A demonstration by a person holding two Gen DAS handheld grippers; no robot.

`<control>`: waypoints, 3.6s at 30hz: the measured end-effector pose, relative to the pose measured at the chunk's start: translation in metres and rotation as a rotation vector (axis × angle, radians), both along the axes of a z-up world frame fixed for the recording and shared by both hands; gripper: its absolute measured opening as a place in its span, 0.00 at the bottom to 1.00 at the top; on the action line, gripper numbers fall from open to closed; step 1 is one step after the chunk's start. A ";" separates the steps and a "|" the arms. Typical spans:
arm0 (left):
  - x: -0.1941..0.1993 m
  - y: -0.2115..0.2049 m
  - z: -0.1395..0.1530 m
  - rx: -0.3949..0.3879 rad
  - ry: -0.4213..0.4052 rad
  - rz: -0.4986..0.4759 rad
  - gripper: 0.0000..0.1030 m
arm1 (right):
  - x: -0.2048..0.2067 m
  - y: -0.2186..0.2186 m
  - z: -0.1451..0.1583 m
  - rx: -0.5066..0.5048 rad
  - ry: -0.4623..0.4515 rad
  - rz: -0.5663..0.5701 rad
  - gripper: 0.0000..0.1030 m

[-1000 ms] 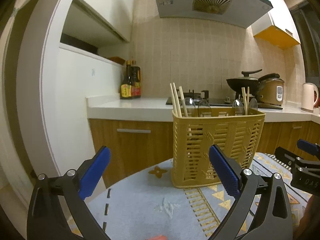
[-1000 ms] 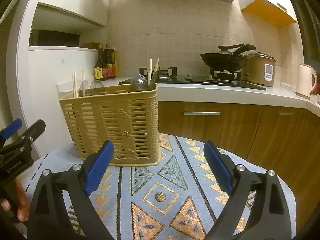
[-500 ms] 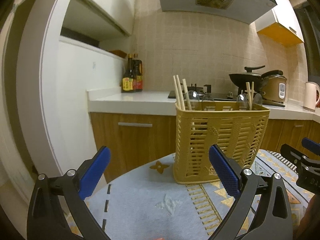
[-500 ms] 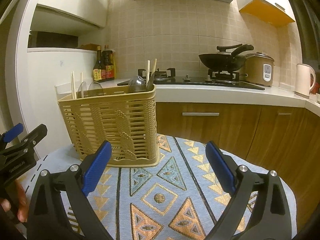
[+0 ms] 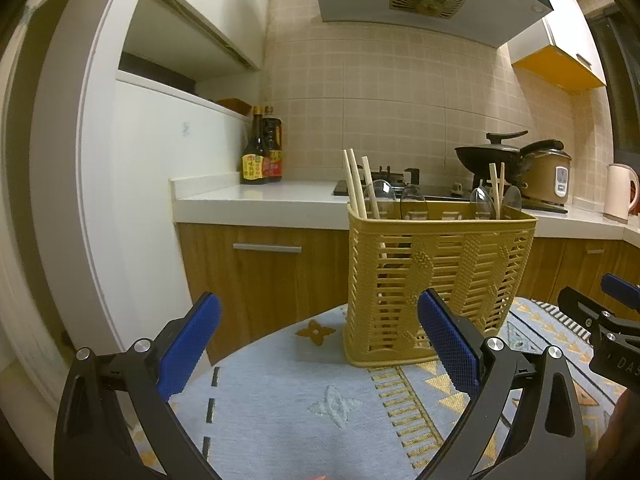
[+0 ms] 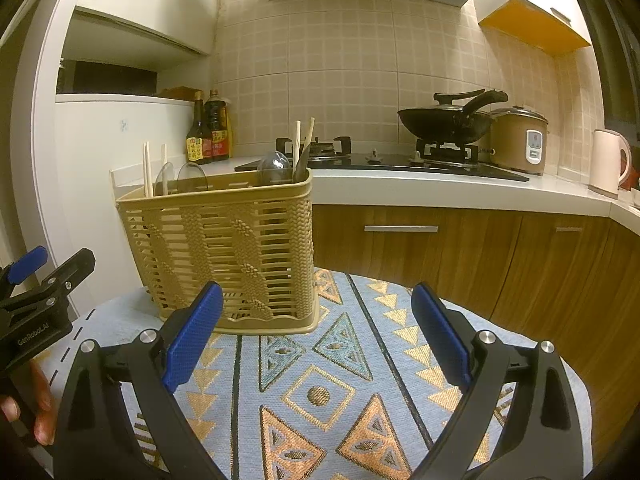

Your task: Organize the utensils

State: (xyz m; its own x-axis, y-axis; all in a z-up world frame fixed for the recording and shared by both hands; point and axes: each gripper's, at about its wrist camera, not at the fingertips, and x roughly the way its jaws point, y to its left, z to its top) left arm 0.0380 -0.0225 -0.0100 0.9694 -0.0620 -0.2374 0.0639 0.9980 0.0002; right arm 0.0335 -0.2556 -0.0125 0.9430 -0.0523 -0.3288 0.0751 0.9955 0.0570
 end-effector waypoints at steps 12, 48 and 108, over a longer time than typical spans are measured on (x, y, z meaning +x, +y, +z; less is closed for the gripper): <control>-0.012 -0.010 0.002 0.044 -0.052 -0.007 0.93 | -0.002 -0.002 0.001 0.005 -0.014 -0.009 0.89; -0.010 -0.010 0.001 0.046 -0.039 -0.024 0.93 | -0.005 0.009 0.002 -0.044 -0.022 -0.014 0.91; -0.012 -0.011 0.001 0.048 -0.040 -0.020 0.93 | -0.006 0.006 0.002 -0.034 -0.027 -0.013 0.91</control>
State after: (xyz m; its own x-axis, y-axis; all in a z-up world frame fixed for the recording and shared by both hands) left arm 0.0257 -0.0339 -0.0090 0.9770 -0.0705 -0.2014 0.0824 0.9953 0.0512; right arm 0.0280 -0.2495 -0.0105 0.9507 -0.0752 -0.3009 0.0867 0.9959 0.0251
